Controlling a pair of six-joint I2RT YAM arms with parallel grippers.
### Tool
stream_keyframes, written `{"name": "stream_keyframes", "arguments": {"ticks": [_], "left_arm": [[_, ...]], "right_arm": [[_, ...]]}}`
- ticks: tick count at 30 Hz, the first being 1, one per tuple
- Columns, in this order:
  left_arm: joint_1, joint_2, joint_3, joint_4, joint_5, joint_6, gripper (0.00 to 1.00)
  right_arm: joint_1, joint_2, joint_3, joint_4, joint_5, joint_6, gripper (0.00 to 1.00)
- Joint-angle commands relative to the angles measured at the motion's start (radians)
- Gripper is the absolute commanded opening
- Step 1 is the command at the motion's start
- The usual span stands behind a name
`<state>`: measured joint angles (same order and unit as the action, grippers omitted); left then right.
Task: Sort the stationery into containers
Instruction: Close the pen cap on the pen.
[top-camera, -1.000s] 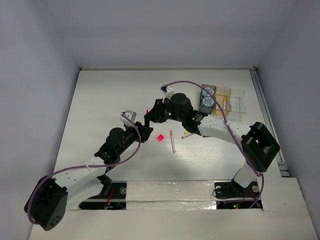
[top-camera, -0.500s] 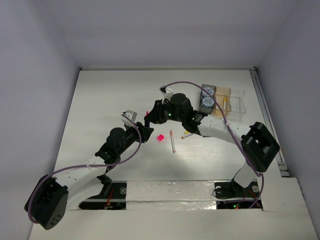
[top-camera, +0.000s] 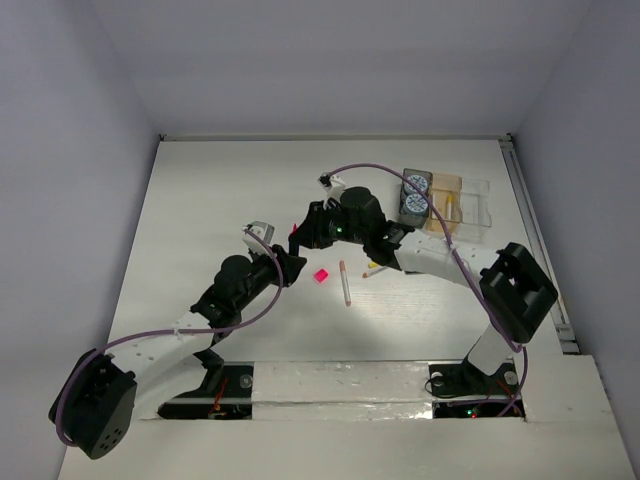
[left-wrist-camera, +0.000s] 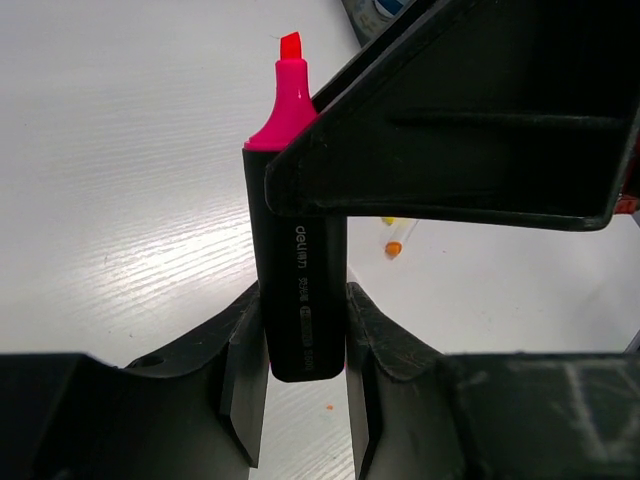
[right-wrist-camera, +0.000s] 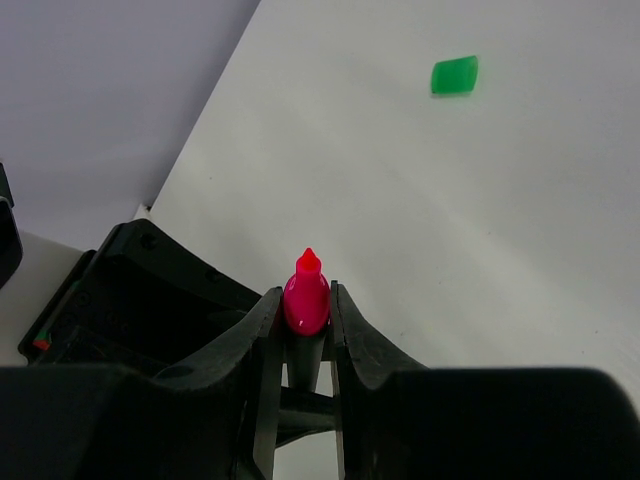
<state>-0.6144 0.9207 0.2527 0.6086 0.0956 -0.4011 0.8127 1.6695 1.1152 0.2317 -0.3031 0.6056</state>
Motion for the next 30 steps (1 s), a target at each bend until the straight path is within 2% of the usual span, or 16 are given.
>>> {"name": "stream_keyframes", "arguments": {"ticks": [1, 4, 6, 11, 14, 15, 16, 18, 19, 21, 24, 25, 28, 30], "left_arm": [[-0.002, -0.029, 0.026, 0.043, -0.023, 0.008, 0.0], [-0.002, -0.033, 0.028, 0.023, -0.051, 0.004, 0.0], [-0.002, -0.031, 0.031, 0.01, -0.069, 0.002, 0.0], [-0.002, -0.034, 0.037, -0.023, -0.117, 0.007, 0.0], [-0.002, -0.04, 0.039, -0.033, -0.122, 0.008, 0.0], [-0.002, -0.042, 0.04, -0.036, -0.123, 0.008, 0.0], [-0.002, -0.042, 0.04, -0.044, -0.125, 0.008, 0.0], [-0.002, -0.048, 0.048, -0.053, -0.131, 0.008, 0.0], [-0.002, -0.048, 0.051, -0.067, -0.138, 0.008, 0.0], [-0.013, -0.051, 0.063, -0.085, -0.155, 0.008, 0.0], [-0.082, -0.054, 0.077, -0.156, -0.243, 0.015, 0.0], [-0.1, -0.057, 0.079, -0.19, -0.297, 0.019, 0.0], [-0.14, -0.078, 0.069, -0.225, -0.361, 0.021, 0.0], [-0.151, -0.103, 0.057, -0.227, -0.369, 0.016, 0.0]], "right_arm": [[0.0, -0.011, 0.025, -0.026, 0.01, -0.026, 0.35], [0.0, -0.052, 0.018, -0.061, 0.071, -0.035, 0.75], [0.0, -0.08, 0.009, -0.078, 0.113, -0.043, 0.81], [0.0, -0.187, -0.069, -0.123, 0.163, -0.055, 0.8], [0.0, -0.227, -0.138, -0.141, 0.185, -0.046, 0.7], [0.0, -0.231, -0.152, -0.159, 0.199, -0.043, 0.6], [0.0, -0.234, -0.164, -0.17, 0.199, -0.035, 0.35], [0.0, -0.223, -0.193, -0.189, 0.174, -0.03, 0.13], [0.0, -0.215, -0.199, -0.196, 0.17, -0.024, 0.07], [0.013, -0.188, -0.209, -0.209, 0.159, -0.024, 0.08], [0.04, -0.149, -0.206, -0.229, 0.159, -0.009, 0.42], [0.04, -0.124, -0.206, -0.229, 0.16, -0.003, 0.61], [0.049, -0.074, -0.204, -0.229, 0.17, 0.031, 0.77], [0.049, -0.048, -0.198, -0.226, 0.173, 0.04, 0.77]]}}
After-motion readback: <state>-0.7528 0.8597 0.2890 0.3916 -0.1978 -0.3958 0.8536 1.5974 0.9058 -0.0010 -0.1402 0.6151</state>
